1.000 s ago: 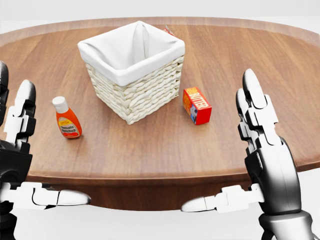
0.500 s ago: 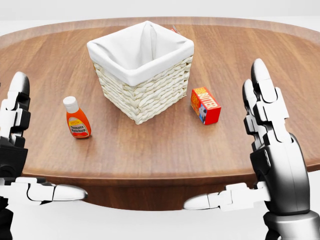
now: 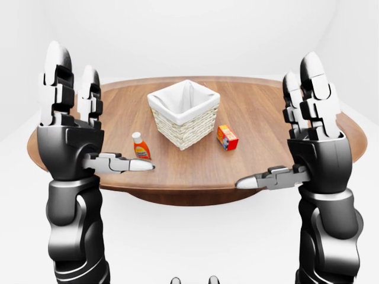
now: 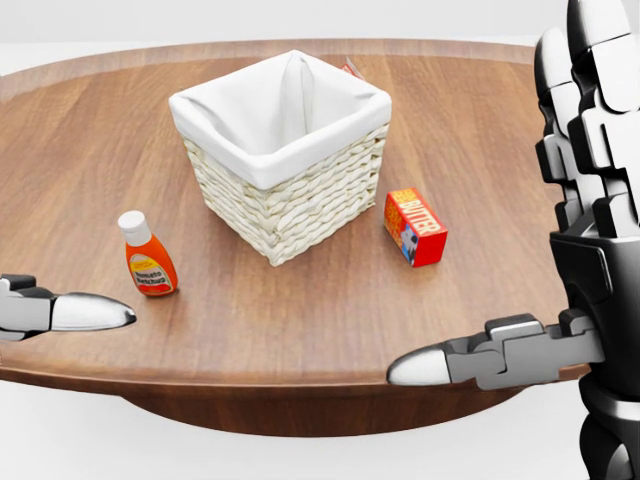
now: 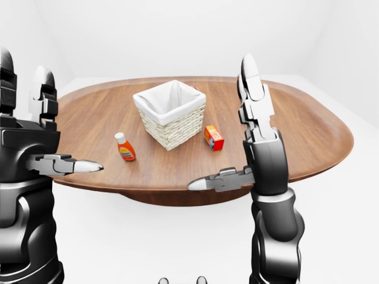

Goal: Pick up the butter and put it in the basket.

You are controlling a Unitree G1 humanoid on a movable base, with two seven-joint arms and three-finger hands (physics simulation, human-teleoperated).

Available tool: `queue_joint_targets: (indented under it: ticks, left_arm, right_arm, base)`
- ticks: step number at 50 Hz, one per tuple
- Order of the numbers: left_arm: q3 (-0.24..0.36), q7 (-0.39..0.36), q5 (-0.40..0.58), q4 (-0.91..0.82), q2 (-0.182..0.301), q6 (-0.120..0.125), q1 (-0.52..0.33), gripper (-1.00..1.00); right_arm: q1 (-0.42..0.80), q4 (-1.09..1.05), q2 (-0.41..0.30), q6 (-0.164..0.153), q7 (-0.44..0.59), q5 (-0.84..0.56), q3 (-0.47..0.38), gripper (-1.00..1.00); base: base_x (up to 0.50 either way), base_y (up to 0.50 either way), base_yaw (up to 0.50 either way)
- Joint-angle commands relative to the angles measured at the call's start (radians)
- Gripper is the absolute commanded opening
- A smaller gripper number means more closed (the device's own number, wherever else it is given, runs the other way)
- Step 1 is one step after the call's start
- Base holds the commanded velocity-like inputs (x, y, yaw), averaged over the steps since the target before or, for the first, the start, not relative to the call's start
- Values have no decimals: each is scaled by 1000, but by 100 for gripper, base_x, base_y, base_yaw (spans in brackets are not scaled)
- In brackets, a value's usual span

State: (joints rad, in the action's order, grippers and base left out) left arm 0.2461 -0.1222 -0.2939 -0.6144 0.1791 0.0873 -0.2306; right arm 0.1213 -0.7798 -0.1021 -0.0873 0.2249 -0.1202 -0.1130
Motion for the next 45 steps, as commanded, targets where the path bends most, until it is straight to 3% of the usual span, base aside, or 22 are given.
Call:
queue_joint_targets:
  ticks: [1, 45]
  left_arm:
    - [12, 16, -19, 6, 27, 0, -41, 100]
    - [23, 4, -32, -29, 14, 0, 7, 100]
  right_arm:
    - [58, -42, -29, 0, 37, -19, -12, 100]
    - [36, -10, -1, 0, 45, -50, 19, 100]
  base:
    - [40, 0, 0]
    - [39, 0, 0]
